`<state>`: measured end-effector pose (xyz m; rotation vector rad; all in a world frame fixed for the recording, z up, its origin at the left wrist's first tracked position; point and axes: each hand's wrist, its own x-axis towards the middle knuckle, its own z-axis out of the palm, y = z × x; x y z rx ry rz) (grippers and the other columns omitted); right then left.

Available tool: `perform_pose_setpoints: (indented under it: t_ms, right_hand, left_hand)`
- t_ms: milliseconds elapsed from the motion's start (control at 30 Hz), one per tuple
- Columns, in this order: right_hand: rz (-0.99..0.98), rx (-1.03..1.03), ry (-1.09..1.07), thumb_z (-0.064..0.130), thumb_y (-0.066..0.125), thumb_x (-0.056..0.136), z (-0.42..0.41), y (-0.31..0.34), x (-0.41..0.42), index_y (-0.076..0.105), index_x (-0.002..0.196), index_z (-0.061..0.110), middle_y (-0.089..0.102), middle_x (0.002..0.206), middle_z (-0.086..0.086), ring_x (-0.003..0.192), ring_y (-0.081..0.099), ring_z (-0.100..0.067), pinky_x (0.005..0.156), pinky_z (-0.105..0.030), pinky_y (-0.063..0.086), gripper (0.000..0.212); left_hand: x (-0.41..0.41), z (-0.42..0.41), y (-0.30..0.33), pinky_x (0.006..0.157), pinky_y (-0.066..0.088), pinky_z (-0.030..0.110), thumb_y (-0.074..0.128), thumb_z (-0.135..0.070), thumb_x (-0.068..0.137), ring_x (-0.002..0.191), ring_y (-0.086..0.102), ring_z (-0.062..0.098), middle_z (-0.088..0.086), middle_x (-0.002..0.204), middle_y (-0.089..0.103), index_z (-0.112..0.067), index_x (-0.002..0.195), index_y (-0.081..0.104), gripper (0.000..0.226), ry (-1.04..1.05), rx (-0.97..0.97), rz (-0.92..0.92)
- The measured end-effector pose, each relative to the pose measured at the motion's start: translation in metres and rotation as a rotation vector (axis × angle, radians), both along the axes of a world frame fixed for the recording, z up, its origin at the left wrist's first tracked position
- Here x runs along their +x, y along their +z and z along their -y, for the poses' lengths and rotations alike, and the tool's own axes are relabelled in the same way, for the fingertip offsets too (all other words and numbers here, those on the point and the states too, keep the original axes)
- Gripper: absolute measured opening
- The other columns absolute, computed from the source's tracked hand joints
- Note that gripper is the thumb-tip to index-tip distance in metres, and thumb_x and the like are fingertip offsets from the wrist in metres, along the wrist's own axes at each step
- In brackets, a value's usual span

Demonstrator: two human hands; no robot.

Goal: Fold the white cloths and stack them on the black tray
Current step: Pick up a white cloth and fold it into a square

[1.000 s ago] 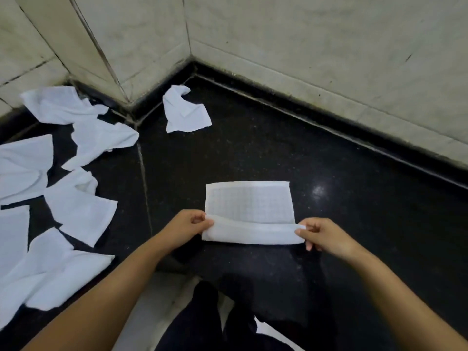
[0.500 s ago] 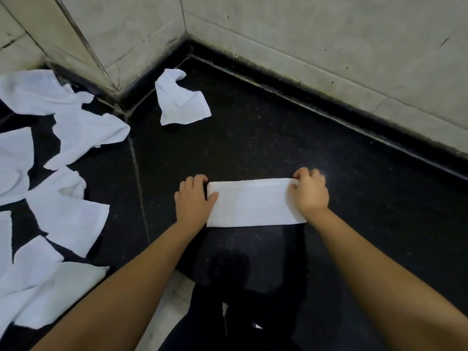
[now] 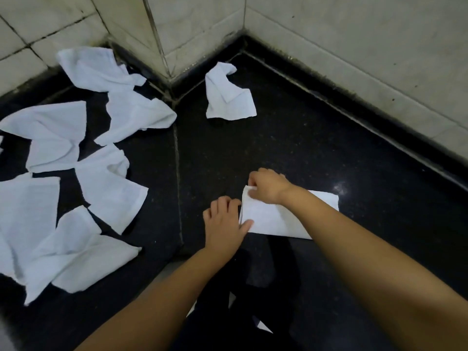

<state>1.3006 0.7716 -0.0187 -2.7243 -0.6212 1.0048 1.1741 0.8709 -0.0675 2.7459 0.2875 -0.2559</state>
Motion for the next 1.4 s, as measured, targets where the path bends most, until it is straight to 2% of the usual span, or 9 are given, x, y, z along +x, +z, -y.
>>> perform_pose_setpoints:
  t_ms: [100,233,333,467,633,867,1000,1200,1400]
  right_hand:
    - [-0.024,0.303,-0.215,0.018,0.056,0.091,0.016,0.021,0.005,0.051,0.099,0.022,0.056,0.099,0.0,0.085,0.053,-0.014,0.064,-0.019,0.04,0.01]
    - [0.171,0.6,-0.343,0.014,0.058,0.09,0.043,0.069,0.027,0.062,0.103,0.024,0.061,0.099,0.002,0.091,0.056,-0.012,0.073,-0.023,0.043,0.017]
    - [0.25,0.871,-0.448,0.014,0.058,0.089,0.057,0.111,0.032,0.062,0.082,0.033,0.063,0.088,0.007,0.084,0.057,-0.011,0.077,-0.027,0.046,0.02]
    - [0.255,1.045,-0.463,0.007,0.058,0.088,0.066,0.132,0.01,0.062,0.079,0.03,0.062,0.083,0.005,0.08,0.053,-0.011,0.075,-0.023,0.044,0.025]
    - [0.108,0.94,-0.442,0.004,0.06,0.089,0.085,0.083,-0.04,0.062,0.084,0.024,0.058,0.084,-0.004,0.076,0.049,-0.012,0.064,-0.009,0.039,0.021]
    - [-0.263,0.663,-0.474,0.009,0.061,0.089,0.115,-0.002,-0.111,0.066,0.087,0.016,0.057,0.072,0.005,0.065,0.051,0.0,0.067,-0.018,0.04,0.009]
    - [-0.228,0.707,-0.543,0.015,0.061,0.09,0.105,0.003,-0.084,0.068,0.089,0.017,0.065,0.076,0.009,0.074,0.059,-0.002,0.077,-0.021,0.046,0.007]
    - [0.022,0.586,-0.677,0.021,0.06,0.089,0.073,-0.007,-0.019,0.064,0.093,0.007,0.057,0.081,-0.002,0.076,0.052,-0.013,0.073,-0.028,0.043,0.014]
    - [0.136,0.341,-0.619,0.018,0.051,0.092,0.052,-0.022,-0.008,0.059,0.1,0.017,0.058,0.097,-0.004,0.083,0.057,-0.019,0.071,-0.03,0.047,0.012]
  left_hand:
    - [0.02,-0.008,0.015,0.092,0.036,0.034,0.053,-0.034,0.091,0.11,0.045,0.02,-0.001,0.113,0.05,-0.018,0.101,0.056,0.019,0.027,-0.21,-0.011]
    - [0.069,-0.022,0.074,0.063,0.039,0.026,0.059,-0.022,0.088,0.068,0.048,0.01,-0.005,0.072,0.051,-0.012,0.081,0.054,0.013,0.116,-0.614,0.194]
    - [0.092,-0.027,0.127,0.065,0.041,0.022,0.061,-0.02,0.088,0.07,0.052,0.009,-0.006,0.076,0.057,-0.017,0.081,0.057,0.008,0.103,-0.7,0.403]
    - [0.079,-0.028,0.157,0.069,0.044,0.02,0.061,-0.018,0.088,0.076,0.056,0.01,-0.009,0.079,0.061,-0.019,0.082,0.059,0.006,0.031,-0.752,0.527]
    - [0.027,-0.029,0.115,0.074,0.046,0.016,0.063,-0.016,0.087,0.08,0.06,0.005,-0.009,0.084,0.064,-0.023,0.084,0.062,0.008,-0.036,-0.753,0.308]
    - [-0.027,-0.028,0.04,0.079,0.051,0.03,0.064,-0.015,0.087,0.084,0.067,0.015,0.004,0.087,0.072,-0.011,0.088,0.066,0.005,-0.041,-0.728,-0.184]
    - [0.0,-0.033,0.042,0.07,0.044,0.014,0.063,-0.019,0.089,0.081,0.062,0.002,-0.009,0.085,0.067,-0.015,0.087,0.066,0.005,-0.017,-0.707,-0.128]
    - [0.072,-0.035,0.037,0.061,0.04,0.019,0.06,-0.025,0.089,0.071,0.053,0.007,-0.005,0.079,0.059,-0.017,0.086,0.063,0.009,0.061,-0.482,-0.028]
    - [0.09,-0.031,0.012,0.09,0.044,0.035,0.057,-0.028,0.09,0.096,0.052,0.017,0.0,0.097,0.056,-0.021,0.096,0.06,0.01,-0.056,-0.158,-0.024]
